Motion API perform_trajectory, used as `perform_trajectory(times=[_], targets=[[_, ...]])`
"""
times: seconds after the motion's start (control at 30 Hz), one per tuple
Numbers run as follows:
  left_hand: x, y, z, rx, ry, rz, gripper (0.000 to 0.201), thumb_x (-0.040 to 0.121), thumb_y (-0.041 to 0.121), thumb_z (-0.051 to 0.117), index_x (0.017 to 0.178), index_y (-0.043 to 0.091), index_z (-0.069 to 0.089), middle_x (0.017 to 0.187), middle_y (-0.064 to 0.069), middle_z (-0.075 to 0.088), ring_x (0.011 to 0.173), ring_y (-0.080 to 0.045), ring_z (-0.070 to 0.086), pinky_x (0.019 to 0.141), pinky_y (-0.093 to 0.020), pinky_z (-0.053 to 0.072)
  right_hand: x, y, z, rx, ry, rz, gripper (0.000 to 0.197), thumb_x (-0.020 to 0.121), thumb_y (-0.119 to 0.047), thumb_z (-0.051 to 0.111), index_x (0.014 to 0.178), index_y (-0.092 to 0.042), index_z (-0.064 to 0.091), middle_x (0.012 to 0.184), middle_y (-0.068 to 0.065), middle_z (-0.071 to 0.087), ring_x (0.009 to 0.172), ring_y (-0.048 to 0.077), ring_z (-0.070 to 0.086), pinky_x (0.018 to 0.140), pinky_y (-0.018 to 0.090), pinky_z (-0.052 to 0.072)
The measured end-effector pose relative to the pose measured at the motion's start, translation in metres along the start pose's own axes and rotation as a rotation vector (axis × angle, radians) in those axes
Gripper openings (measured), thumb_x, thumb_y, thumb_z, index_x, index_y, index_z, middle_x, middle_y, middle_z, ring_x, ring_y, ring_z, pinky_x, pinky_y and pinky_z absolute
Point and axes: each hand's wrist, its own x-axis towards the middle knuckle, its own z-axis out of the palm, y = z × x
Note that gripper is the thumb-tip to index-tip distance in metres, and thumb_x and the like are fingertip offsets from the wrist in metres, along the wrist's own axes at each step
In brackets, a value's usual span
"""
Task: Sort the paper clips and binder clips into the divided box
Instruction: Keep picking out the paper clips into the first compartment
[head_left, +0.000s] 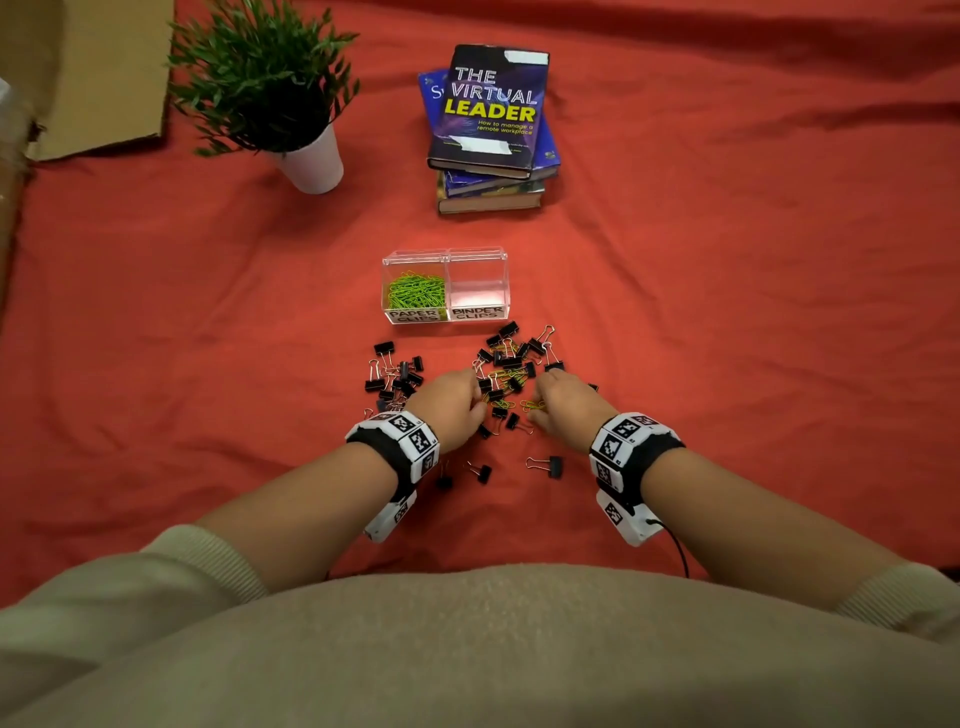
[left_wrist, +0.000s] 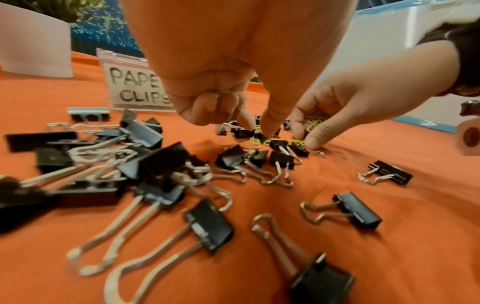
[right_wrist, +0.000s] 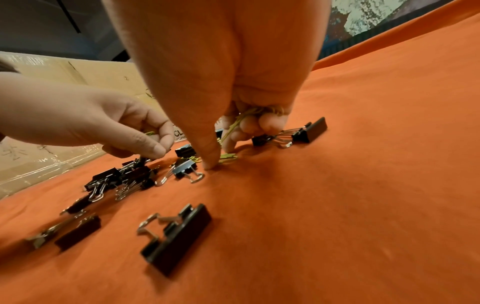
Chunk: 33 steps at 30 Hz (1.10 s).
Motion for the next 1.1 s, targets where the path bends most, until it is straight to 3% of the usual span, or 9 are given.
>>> perform_trajectory(times=[0.17, 0.33, 0.43, 0.53, 0.67, 0.77, 0.93, 1.0, 1.1], targets=[[0.011, 0.013, 0.009, 0.098, 0.054, -0.019, 0.024, 0.092, 0.029, 0.054, 0.108, 0.011, 0.054, 0.109, -0.008, 0.059, 0.098, -0.029, 0.06, 0.078, -0.037, 0.049, 0.001, -0.01, 0.0, -0.023, -0.061, 0.021, 0.032, 0.092, -0.02, 0.054, 0.116, 0.0, 0.049, 0.123, 0.017, 0.051, 0.114, 0.031, 0.05, 0.096, 0.036, 0.039], [0.017, 0.02, 0.013, 0.117, 0.065, -0.026, 0.027, 0.091, 0.029, 0.058, 0.109, 0.009, 0.054, 0.113, -0.011, 0.058, 0.102, -0.031, 0.06, 0.081, -0.04, 0.05, 0.002, -0.017, 0.004, -0.106, -0.08, 0.024, 0.033, 0.092, -0.013, 0.045, 0.12, 0.003, 0.044, 0.126, 0.02, 0.048, 0.118, 0.034, 0.045, 0.099, 0.039, 0.037], [0.018, 0.02, 0.015, 0.124, 0.035, -0.017, 0.023, 0.092, 0.019, 0.057, 0.111, 0.007, 0.053, 0.114, -0.014, 0.058, 0.102, -0.033, 0.06, 0.082, -0.043, 0.051, 0.003, -0.016, 0.001, -0.041, -0.101, 0.027, 0.025, 0.09, -0.01, 0.046, 0.113, 0.001, 0.049, 0.116, 0.02, 0.052, 0.109, 0.033, 0.05, 0.09, 0.038, 0.04], [0.018, 0.016, 0.014, 0.095, -0.02, -0.004, 0.024, 0.092, 0.016, 0.056, 0.114, 0.006, 0.051, 0.117, -0.014, 0.056, 0.102, -0.033, 0.059, 0.084, -0.043, 0.05, -0.002, -0.012, -0.006, 0.233, -0.058, 0.062, 0.004, 0.09, -0.012, 0.046, 0.087, -0.012, 0.049, 0.085, 0.01, 0.055, 0.078, 0.025, 0.053, 0.065, 0.031, 0.038], [0.015, 0.006, 0.012, 0.13, -0.087, 0.061, 0.022, 0.096, 0.023, 0.051, 0.11, 0.007, 0.048, 0.115, -0.013, 0.054, 0.1, -0.031, 0.057, 0.078, -0.04, 0.045, -0.005, -0.003, -0.023, 0.624, -0.036, 0.158, 0.012, 0.09, -0.016, 0.053, 0.088, -0.011, 0.063, 0.081, 0.003, 0.064, 0.065, 0.015, 0.052, 0.063, 0.027, 0.043], [0.01, -0.003, 0.01, 0.163, -0.118, 0.115, 0.021, 0.098, 0.023, 0.044, 0.11, 0.006, 0.047, 0.114, -0.014, 0.052, 0.1, -0.031, 0.055, 0.084, -0.042, 0.045, -0.002, -0.001, -0.034, 0.922, -0.087, 0.242, 0.021, 0.092, -0.003, 0.045, 0.1, -0.008, 0.064, 0.072, 0.002, 0.057, 0.058, 0.012, 0.048, 0.051, 0.019, 0.043], [0.004, -0.012, -0.001, -0.063, -0.109, 0.066, 0.013, 0.096, 0.018, 0.04, 0.097, 0.008, 0.048, 0.094, -0.01, 0.057, 0.08, -0.023, 0.052, 0.067, -0.032, 0.042, 0.006, -0.006, -0.035, 1.284, -0.128, 0.368, 0.03, 0.087, 0.003, 0.03, 0.079, -0.005, 0.057, 0.07, 0.008, 0.051, 0.054, 0.016, 0.046, 0.045, 0.023, 0.038], [0.004, -0.012, -0.008, -0.154, -0.07, 0.023, 0.011, 0.096, 0.017, 0.041, 0.094, 0.01, 0.049, 0.086, -0.007, 0.059, 0.073, -0.02, 0.053, 0.059, -0.029, 0.04, 0.009, -0.012, -0.032, 1.15, -0.118, 0.375, 0.023, 0.091, -0.008, 0.04, 0.077, -0.005, 0.058, 0.068, 0.007, 0.052, 0.053, 0.015, 0.048, 0.045, 0.024, 0.038], [0.005, -0.013, -0.018, -0.248, -0.027, -0.018, 0.008, 0.096, 0.017, 0.044, 0.096, 0.012, 0.05, 0.078, 0.0, 0.056, 0.064, -0.014, 0.05, 0.052, -0.023, 0.038, 0.013, -0.02, -0.02, 0.526, -0.036, 0.227, 0.017, 0.088, -0.023, 0.058, 0.082, -0.008, 0.063, 0.073, 0.002, 0.06, 0.061, 0.014, 0.054, 0.054, 0.025, 0.043]])
